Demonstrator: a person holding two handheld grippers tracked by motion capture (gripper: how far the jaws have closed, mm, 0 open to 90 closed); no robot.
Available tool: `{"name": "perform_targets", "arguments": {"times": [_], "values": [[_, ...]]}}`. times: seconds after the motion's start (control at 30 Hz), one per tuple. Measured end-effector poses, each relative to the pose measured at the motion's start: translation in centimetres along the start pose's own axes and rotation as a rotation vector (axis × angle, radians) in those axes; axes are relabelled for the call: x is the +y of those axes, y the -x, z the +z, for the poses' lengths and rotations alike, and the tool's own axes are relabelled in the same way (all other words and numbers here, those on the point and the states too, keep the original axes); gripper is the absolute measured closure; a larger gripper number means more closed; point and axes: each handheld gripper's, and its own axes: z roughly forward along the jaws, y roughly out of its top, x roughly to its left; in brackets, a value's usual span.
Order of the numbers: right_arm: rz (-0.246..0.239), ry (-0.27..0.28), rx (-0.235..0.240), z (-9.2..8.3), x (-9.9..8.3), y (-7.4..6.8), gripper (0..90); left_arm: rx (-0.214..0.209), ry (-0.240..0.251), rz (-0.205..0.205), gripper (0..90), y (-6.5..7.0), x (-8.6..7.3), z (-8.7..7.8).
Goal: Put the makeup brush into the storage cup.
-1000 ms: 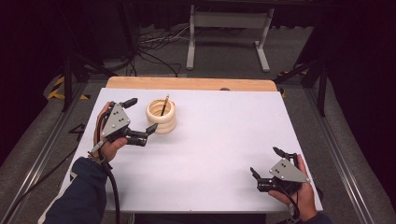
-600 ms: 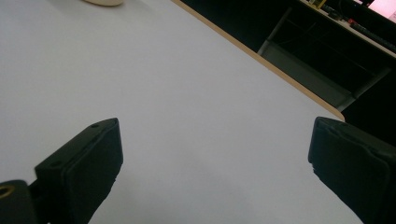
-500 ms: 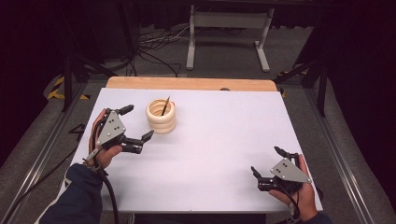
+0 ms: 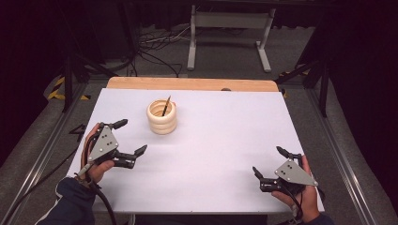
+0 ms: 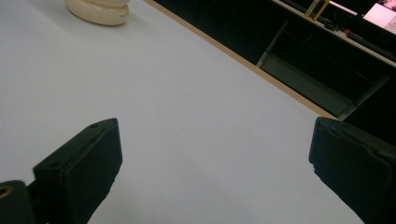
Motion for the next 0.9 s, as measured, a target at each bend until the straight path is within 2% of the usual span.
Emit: {"name": "perform_targets", "arguments": {"times": [0.1,0.2,0.3,0.37,0.43,0.47,0.6,0.67,0.9], "values": [[0.003,0.011,-0.018,-0.1,0.0,0.1,3.1,0.002,-0.023,0.012,1.3,0.3,-0.6,-0.4],[0.022,0.035,-0.039,-0.3,0.0,0.4,2.9,0.001,-0.025,0.014,1.3,0.4,-0.9,-0.7],[0.033,0.043,-0.045,-0.4,-0.1,0.7,2.8,0.001,-0.028,0.003,1.5,0.6,-1.2,-1.1],[0.024,0.046,-0.067,-0.5,-0.1,0.8,2.8,0.000,-0.043,0.002,1.6,0.7,-1.7,-1.4],[0.028,0.054,-0.062,-0.6,-0.1,0.8,2.8,0.001,-0.056,-0.004,1.7,0.8,-2.1,-1.7],[0.020,0.052,-0.068,-0.6,-0.1,0.8,2.8,0.004,-0.062,0.008,1.7,0.8,-2.3,-2.0],[0.013,0.055,-0.086,-0.7,0.0,0.8,2.9,0.007,-0.064,-0.011,1.9,0.9,-2.7,-2.5],[0.009,0.053,-0.092,-0.8,-0.1,0.9,2.9,0.007,-0.074,-0.005,2.0,0.9,-2.9,-2.8],[0.001,0.047,-0.090,-0.7,-0.1,0.8,3.0,0.008,-0.097,-0.015,2.0,1.0,-3.9,-3.6]]}}
